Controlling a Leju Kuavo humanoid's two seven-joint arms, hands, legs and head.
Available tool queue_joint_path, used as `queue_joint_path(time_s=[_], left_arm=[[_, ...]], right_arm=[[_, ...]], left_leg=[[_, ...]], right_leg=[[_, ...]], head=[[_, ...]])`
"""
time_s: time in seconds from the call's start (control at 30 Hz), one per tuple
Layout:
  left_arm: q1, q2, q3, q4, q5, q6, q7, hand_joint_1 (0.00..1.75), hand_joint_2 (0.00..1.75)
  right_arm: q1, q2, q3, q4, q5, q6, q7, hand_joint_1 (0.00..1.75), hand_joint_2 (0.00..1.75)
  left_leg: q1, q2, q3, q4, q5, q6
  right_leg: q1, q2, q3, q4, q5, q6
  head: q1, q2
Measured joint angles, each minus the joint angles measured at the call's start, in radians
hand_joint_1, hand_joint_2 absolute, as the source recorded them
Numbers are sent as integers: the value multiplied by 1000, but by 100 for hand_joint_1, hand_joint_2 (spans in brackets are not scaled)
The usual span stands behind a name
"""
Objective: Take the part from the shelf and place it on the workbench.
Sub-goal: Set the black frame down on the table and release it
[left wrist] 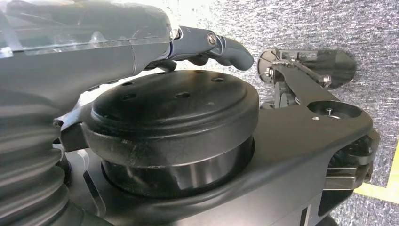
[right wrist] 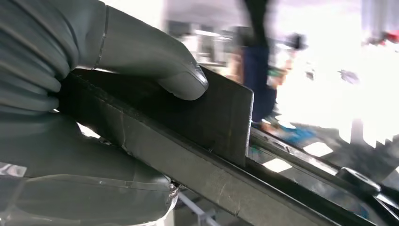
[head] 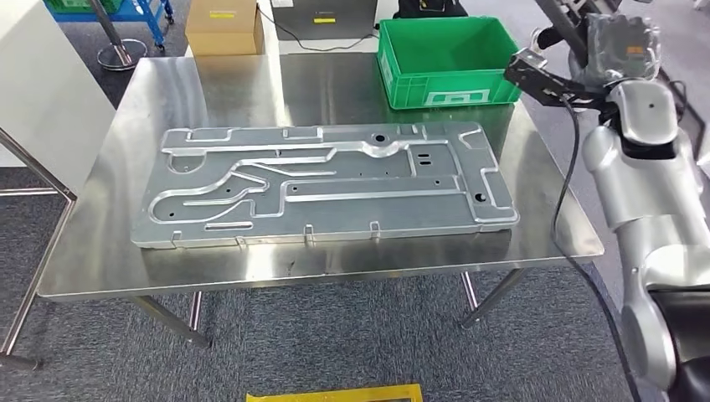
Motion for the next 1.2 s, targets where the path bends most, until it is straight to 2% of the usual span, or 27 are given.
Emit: queue_joint_path(time_s=[0.07,0.1,0.13,0.17,0.2,0.23,0.27,0.3,0.33,0.43,0.5,0.57,0.6,0.63,0.67,0.73,0.77,0.8,0.9,0.97,1.0,1.07,1.1,1.13,1.17,1.2], left_arm=[[0,0,0,0,1,5,2,0,175],[0,0,0,0,1,7,3,0,175],[0,0,0,0,1,9,4,0,175],[0,-1,0,0,1,10,6,0,175],[0,-1,0,0,1,11,8,0,175],[0,-2,0,0,0,11,9,0,175],[0,-2,0,0,0,12,10,0,175],[0,-2,0,0,0,12,11,0,175],[0,-2,0,0,0,12,12,0,175],[0,-1,0,0,0,13,13,0,175],[0,0,0,0,0,14,12,0,175],[-2,0,0,0,0,17,10,0,175],[-3,1,0,0,0,20,9,0,175],[-5,1,0,0,0,23,9,0,175],[-5,2,0,0,0,26,11,0,175],[-5,2,0,0,0,31,16,0,175],[-5,2,0,0,0,33,18,0,175],[-5,2,0,0,0,34,19,0,175],[-4,2,0,-1,-2,34,21,0,175],[-5,0,0,-2,-7,34,24,0,175],[-6,0,-1,-3,-11,33,26,0,175],[-5,1,-3,-3,-18,32,33,0,175],[-5,1,-3,-3,-21,31,35,0,175],[-5,1,-4,-3,-24,31,37,0,175],[-5,1,-4,-3,-26,30,39,0,175],[-5,1,-5,-3,-28,30,40,0,175]], right_arm=[[-59,0,20,104,29,33,25,175,175],[-78,0,30,146,40,45,35,175,175],[-94,0,41,181,51,54,43,175,175],[-108,1,52,210,61,60,51,175,175],[-122,2,62,234,69,64,55,175,175],[-137,3,71,254,76,66,58,175,175],[-152,5,80,273,82,68,59,175,175],[-164,8,87,290,86,70,61,175,175],[-173,11,95,305,90,71,64,175,175],[-183,31,109,335,93,74,72,175,175],[-187,52,114,350,90,74,75,175,175],[-184,79,117,367,86,72,82,175,175],[-178,94,118,375,85,71,86,175,175],[-169,110,118,383,83,70,88,175,175],[-160,126,119,389,81,69,89,175,175],[-142,156,119,398,75,62,89,175,175],[-135,168,119,402,72,56,88,175,175],[-125,181,119,406,69,50,88,175,175],[-89,209,119,415,66,40,86,175,175],[-70,222,120,417,64,37,86,175,175],[-63,227,120,418,63,36,86,175,175],[-47,235,120,423,62,35,88,175,175],[-35,239,120,427,62,35,89,175,175],[-21,243,120,430,62,36,90,175,175],[-8,249,120,433,63,38,90,175,175],[2,255,120,435,64,41,91,175,175]], left_leg=[[0,0,2,0,-3,3],[1,0,4,0,-5,3],[1,-1,8,1,-8,3],[1,-1,13,1,-11,1],[1,-1,17,1,-15,-2],[-1,-1,20,1,-18,-6],[-3,-1,20,1,-21,-10],[-4,-1,20,1,-23,-15],[-5,0,21,-1,-24,-20],[-5,0,19,12,-41,-37],[-5,0,-20,97,-87,-43],[-5,-1,-88,227,-136,-45],[-5,-1,-110,268,-142,-45],[-5,-1,-116,273,-128,-45],[-6,-1,-102,238,-97,-42],[-7,-1,-46,106,-24,-32],[-8,-1,-22,49,-4,-28],[-9,-2,-8,14,4,-24],[-9,-4,1,-8,3,-16],[-3,-4,10,-21,8,-8],[0,-3,13,-26,10,-4],[1,-3,15,-27,9,-2],[2,-4,16,-26,8,-2],[3,-4,17,-25,6,-4],[4,-5,19,-24,4,-7],[5,-5,20,-21,1,-11]], right_leg=[[-4,-1,-67,123,-43,8],[-6,-2,-87,153,-42,10],[-8,-3,-89,145,-21,11],[-10,-4,-71,99,14,10],[-11,-6,-42,27,54,8],[-9,-8,-11,-37,82,6],[-6,-9,10,-86,97,2],[-3,-10,22,-112,100,-2],[1,-8,24,-116,94,-7],[-4,-6,32,-127,92,-27],[-5,-5,40,-132,89,-40],[-1,-2,44,-131,84,-49],[2,-1,47,-130,82,-52],[4,2,50,-129,79,-54],[6,5,54,-127,76,-55],[9,10,59,-124,70,-53],[11,11,58,-121,68,-51],[12,11,56,-119,67,-48],[13,10,53,-122,67,-35],[12,7,44,-95,47,-24],[9,5,26,-55,24,-18],[1,2,-37,71,-31,-6],[-4,1,-67,124,-45,-1],[-8,0,-83,146,-41,2],[-12,-2,-81,130,-19,5],[-16,-5,-59,76,19,7]], head=[[1,0],[1,0],[1,0],[1,0],[1,0],[1,0],[1,0],[0,0],[0,0],[0,0],[-2,0],[-3,0],[-3,0],[-3,0],[-3,0],[-3,0],[-3,0],[-2,0],[-3,0],[0,0],[2,0],[6,0],[6,0],[6,0],[6,0],[6,0]])
